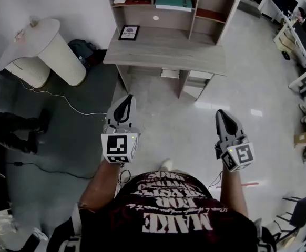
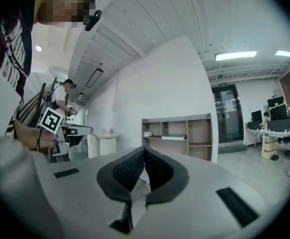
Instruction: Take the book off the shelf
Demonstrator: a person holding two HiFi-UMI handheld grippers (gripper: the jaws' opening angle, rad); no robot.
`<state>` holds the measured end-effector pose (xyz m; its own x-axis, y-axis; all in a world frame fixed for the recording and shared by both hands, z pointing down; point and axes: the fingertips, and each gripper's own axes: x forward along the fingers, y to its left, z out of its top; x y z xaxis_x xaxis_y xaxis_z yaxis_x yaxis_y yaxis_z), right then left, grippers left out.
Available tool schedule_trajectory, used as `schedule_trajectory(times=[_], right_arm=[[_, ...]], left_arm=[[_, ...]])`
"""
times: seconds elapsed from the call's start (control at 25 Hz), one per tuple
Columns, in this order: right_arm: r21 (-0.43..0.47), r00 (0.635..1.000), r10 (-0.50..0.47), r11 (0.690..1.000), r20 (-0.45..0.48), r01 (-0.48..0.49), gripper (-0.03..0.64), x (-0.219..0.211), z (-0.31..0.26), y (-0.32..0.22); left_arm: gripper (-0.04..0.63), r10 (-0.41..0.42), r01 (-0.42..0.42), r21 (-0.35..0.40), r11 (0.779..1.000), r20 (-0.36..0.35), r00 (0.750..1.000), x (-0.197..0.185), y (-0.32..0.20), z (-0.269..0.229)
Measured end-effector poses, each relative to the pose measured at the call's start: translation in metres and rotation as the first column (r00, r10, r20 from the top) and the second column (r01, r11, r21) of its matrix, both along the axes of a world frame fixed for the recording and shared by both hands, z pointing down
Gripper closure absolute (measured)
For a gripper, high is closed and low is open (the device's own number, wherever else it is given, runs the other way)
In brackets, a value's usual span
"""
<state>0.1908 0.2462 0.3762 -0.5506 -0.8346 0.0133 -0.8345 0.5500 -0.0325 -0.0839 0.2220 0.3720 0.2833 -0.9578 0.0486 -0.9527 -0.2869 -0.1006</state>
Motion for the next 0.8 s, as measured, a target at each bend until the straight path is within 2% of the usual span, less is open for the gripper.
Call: schedule_trajectory(times=[0.12,0.24,0.44,0.6,0.8], right_arm=[[-0.012,1.0,0.001,1.0,0.003,-0.001,0.612,0.02,0.004,-0.012],[-0.024,1.0,0.015,1.0,-0.01,-0.015,0.611,0.033,0.011,-0.022],[-0.034,1.0,-0.003,0.999,-0.026,0.003,0.611,0.021,0.019,-0.026],[-0.044,0.999,-0.047,0.998,-0.001,0.047,0.611,0.006,0.023,-0.025],[-0.07,1.0,-0.018,0.997,-0.022,0.016,0.611,0.007,0.035,-0.038]], left_arm=[[0.588,-0.035,0.035,-0.009,0.999,-0.013,0.999,0.0,-0.008,-0.002],[0.588,-0.059,0.059,0.005,0.998,0.016,0.998,-0.004,-0.009,-0.007],[0.588,-0.099,0.1,-0.002,0.995,0.037,0.994,-0.018,-0.009,0.0],[0.588,-0.091,0.092,-0.029,0.995,0.028,0.995,-0.017,-0.012,0.013],[0.588,-0.061,0.062,-0.026,0.998,0.03,0.998,-0.014,-0.03,0.016]])
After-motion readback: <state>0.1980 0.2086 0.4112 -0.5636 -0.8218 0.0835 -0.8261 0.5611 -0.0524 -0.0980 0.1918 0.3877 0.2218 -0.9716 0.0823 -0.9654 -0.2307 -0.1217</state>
